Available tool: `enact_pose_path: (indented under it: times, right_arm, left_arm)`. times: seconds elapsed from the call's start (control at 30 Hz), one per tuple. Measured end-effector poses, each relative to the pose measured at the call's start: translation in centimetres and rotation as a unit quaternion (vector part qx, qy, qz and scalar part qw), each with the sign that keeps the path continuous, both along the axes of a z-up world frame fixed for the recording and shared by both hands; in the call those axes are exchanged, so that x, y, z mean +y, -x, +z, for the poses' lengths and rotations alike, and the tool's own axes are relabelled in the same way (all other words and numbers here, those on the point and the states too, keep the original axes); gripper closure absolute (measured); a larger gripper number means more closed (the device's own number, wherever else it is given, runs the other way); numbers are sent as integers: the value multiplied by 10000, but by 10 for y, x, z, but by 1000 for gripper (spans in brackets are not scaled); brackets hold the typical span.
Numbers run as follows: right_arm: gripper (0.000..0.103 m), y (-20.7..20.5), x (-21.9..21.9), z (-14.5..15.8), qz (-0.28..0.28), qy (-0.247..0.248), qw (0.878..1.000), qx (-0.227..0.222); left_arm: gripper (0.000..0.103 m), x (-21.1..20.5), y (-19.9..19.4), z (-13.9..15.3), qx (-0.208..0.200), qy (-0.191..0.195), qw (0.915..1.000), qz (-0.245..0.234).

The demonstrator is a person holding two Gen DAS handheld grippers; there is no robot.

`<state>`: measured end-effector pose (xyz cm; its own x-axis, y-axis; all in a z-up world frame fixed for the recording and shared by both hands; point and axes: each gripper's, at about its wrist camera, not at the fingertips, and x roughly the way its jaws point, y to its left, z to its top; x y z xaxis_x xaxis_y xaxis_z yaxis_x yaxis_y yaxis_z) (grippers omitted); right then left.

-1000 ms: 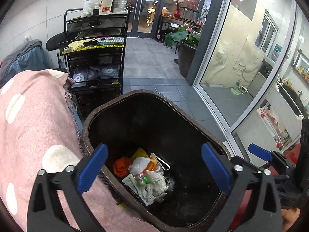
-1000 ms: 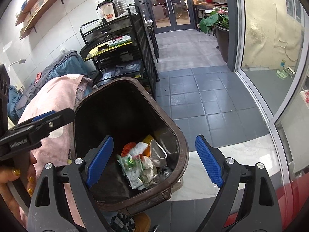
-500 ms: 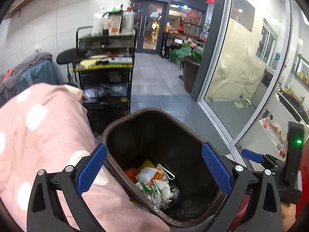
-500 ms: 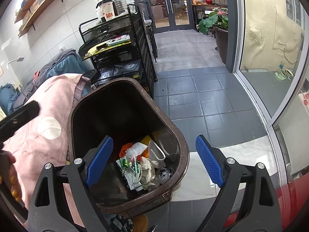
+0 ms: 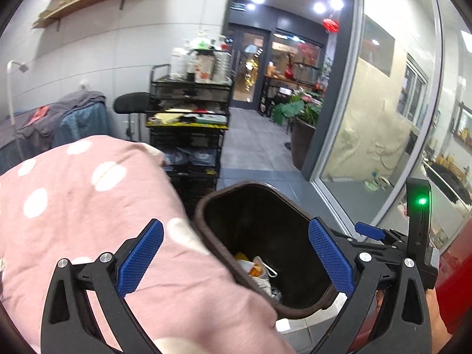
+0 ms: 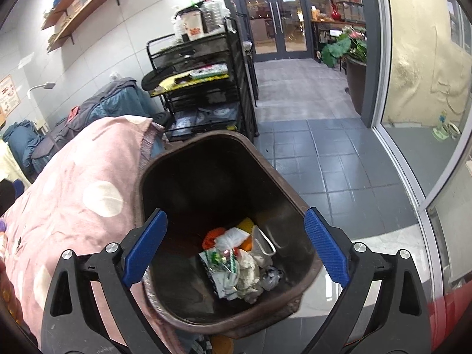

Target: Collect trash

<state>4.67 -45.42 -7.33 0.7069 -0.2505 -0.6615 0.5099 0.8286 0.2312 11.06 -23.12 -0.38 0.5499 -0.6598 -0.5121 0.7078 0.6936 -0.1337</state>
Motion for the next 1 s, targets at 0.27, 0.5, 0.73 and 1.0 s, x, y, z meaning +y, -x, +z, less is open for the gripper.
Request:
enact_pose_path:
  times: [0.27,0.5,0.73,1.0]
  right_arm:
    - [6,-16,53,21,300,101,9978,-584]
    - [6,-27,118,38,925,522,9903,-894]
    - [6,-14,183,52,1251,1269,9763,-1228]
    - [6,15,237,57,1784,1623,9591,-1481]
  left_arm:
    - [6,69,20,6,-1084,-45,9859,1271]
    - [6,126,32,7,-1145,18,9702,2133]
    - [6,165,56,5,-1257,90,9530,2755]
    - [6,199,84,-2,-1309,227,9287,3461]
